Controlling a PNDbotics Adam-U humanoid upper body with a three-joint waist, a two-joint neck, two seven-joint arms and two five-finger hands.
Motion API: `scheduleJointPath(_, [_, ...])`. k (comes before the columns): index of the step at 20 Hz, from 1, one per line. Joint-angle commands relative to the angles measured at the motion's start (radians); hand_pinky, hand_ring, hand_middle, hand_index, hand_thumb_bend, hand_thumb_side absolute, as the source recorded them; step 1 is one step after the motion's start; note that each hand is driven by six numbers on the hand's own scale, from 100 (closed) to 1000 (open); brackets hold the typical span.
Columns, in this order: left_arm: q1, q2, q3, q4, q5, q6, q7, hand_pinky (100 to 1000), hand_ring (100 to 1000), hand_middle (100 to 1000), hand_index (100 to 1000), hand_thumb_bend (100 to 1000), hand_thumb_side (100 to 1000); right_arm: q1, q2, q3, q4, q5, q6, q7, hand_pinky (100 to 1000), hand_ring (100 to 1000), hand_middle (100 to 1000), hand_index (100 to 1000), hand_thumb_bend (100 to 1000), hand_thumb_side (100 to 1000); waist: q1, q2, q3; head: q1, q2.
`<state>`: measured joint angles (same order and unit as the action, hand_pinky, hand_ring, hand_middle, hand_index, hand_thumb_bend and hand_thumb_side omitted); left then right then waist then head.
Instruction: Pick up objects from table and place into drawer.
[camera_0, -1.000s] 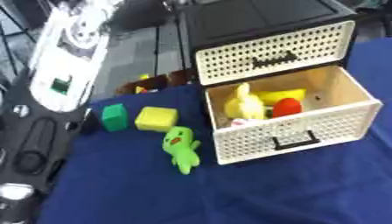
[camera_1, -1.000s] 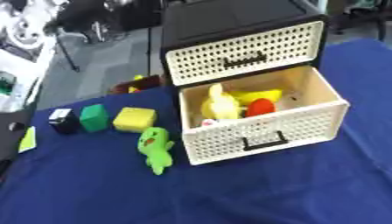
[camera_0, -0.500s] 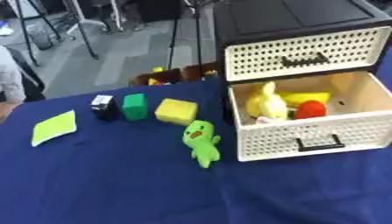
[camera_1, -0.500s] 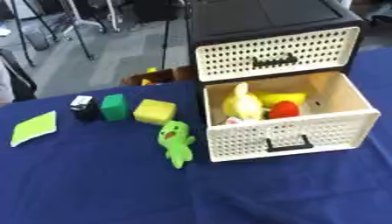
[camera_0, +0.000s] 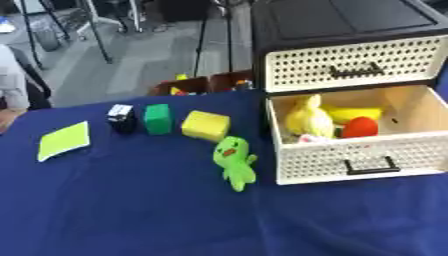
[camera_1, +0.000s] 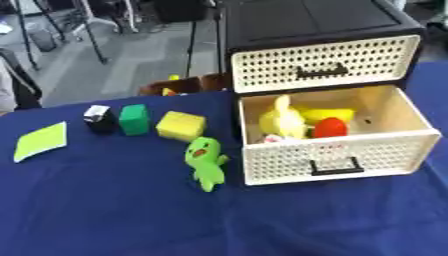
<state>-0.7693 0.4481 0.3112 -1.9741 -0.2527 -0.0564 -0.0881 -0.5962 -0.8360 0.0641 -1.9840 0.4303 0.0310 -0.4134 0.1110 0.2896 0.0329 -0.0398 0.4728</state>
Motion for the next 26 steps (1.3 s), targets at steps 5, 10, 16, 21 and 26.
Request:
scheduleJointPath(5, [0.109,-0.026,-0.006,-0.026,0.104,-0.092,0.104,574,705,691,868,542,944,-0.015,-0.141,0.128,-0.016,-0.008,0.061,0.102,635,588,572,750,135,1000,-0.019,-0.020,0.009,-0.022,-0.007])
scheduleJointPath(10, [0.172,-0.049,-0.025,-0.026,0.175,-0.109,0.175,563,695,677,854,527,954,-0.019,-0.214,0.239,-0.016,-0.034,0.082,0.174,619,591,590,760,100,1000,-0.031,-0.022,0.019,-0.028,0.000])
scheduleJointPath(16, [0.218,-0.052,-0.061,-0.026,0.262,-0.116,0.262,555,688,671,852,518,963,-0.027,-0.266,0.364,-0.016,-0.035,0.076,0.260,586,582,605,771,100,1000,-0.044,-0.021,0.025,-0.026,-0.008])
scheduleJointPath(21, [0.241,-0.045,-0.088,-0.026,0.302,-0.121,0.336,551,680,664,847,511,966,-0.020,-0.271,0.391,-0.016,-0.038,0.094,0.334,526,534,573,772,115,1000,-0.046,-0.017,0.026,-0.020,-0.020])
scheduleJointPath(26, [0.259,-0.043,-0.117,-0.026,0.279,-0.111,0.409,543,674,657,841,506,966,0.008,-0.283,0.381,-0.016,-0.039,0.108,0.407,420,458,490,728,142,1000,-0.044,-0.012,0.023,-0.018,-0.026])
